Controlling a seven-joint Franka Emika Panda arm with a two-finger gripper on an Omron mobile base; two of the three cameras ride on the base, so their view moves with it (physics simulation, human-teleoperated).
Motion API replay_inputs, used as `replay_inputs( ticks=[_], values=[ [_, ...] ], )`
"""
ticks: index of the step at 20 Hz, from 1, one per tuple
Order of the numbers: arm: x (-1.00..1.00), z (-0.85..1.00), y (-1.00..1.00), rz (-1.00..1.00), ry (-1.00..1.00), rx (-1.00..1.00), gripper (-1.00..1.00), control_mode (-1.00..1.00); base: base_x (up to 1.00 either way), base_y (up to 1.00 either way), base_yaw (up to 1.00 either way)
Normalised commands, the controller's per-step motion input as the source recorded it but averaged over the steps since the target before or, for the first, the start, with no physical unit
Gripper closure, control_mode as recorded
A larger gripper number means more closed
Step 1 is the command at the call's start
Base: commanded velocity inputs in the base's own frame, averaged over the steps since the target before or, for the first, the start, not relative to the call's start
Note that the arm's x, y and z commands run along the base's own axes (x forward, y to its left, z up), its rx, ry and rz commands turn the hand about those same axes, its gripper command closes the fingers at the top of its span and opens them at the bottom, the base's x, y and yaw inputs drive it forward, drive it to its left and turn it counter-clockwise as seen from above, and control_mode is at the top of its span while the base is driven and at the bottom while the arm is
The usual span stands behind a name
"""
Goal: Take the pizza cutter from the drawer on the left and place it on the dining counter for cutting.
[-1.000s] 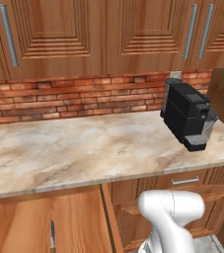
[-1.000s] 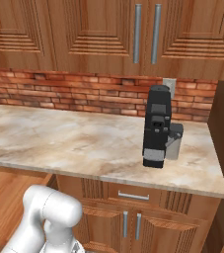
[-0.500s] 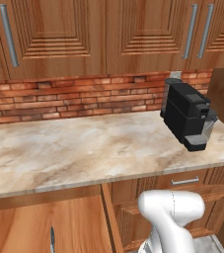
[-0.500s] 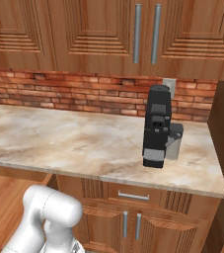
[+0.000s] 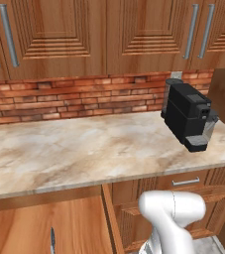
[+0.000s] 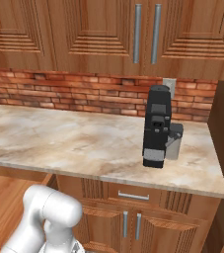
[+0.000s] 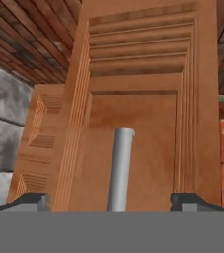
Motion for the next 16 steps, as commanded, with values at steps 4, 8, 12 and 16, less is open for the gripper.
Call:
replay_inputs(
  ticks=[4,8,12,16],
  values=[
    [-0.82,0.40,0.01,-0.12,0.02,0.02,-1.00,-1.00,0.00,0.00,0.00],
    [-0.52,0.66,-0.03,-0.18,0.00,0.11,-1.00,-1.00,0.00,0.00,0.00],
    [-0.12,0.80,-0.06,-0.18,0.02,0.12,-1.00,-1.00,0.00,0.00,0.00],
    [-0.20,0.92,-0.05,-0.11,0.02,0.11,-1.00,-1.00,0.00,0.00,0.00]
  ],
)
